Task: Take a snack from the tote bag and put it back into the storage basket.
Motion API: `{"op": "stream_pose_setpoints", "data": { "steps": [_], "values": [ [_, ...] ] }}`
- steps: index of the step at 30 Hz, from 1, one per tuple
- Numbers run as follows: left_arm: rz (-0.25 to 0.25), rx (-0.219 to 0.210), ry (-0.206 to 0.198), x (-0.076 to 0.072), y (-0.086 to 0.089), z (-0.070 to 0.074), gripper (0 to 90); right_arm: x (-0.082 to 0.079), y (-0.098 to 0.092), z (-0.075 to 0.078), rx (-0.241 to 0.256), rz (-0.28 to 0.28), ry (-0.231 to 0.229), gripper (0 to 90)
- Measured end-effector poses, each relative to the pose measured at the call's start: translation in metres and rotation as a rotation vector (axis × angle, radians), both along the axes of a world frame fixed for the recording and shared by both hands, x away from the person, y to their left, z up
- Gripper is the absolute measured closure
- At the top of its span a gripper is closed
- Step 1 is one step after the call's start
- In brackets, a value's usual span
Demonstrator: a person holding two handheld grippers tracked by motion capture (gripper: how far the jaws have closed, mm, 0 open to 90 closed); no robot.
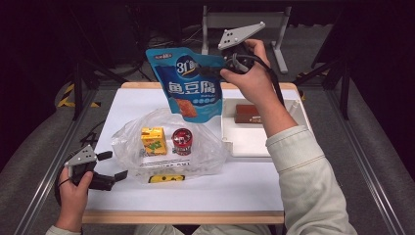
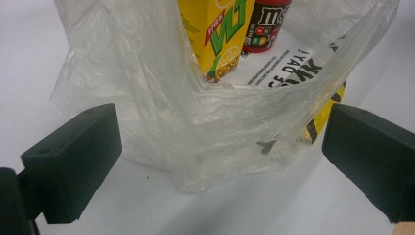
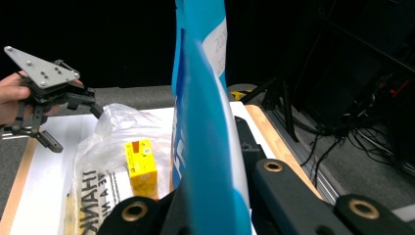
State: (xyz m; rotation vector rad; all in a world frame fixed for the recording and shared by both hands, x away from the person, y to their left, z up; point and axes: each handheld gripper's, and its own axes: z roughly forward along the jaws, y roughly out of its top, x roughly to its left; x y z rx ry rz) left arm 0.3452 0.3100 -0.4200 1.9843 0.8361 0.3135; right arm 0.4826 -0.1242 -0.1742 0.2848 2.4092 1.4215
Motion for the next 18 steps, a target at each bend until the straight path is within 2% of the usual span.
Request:
{"op": "stream_pose_setpoints", "data": {
  "steps": [4,18],
  "values": [
    [0.004,-0.003,0.005,0.000,-0.001,0.000,2.0,0.002,-0.017,-0.002,0.001,-0.034,0.003,90.0],
    [0.000,0.004,0.002,0.001,-0.001,0.000,2.0,0.005,-0.059,0.001,0.006,-0.113,-0.007,90.0]
  ]
}}
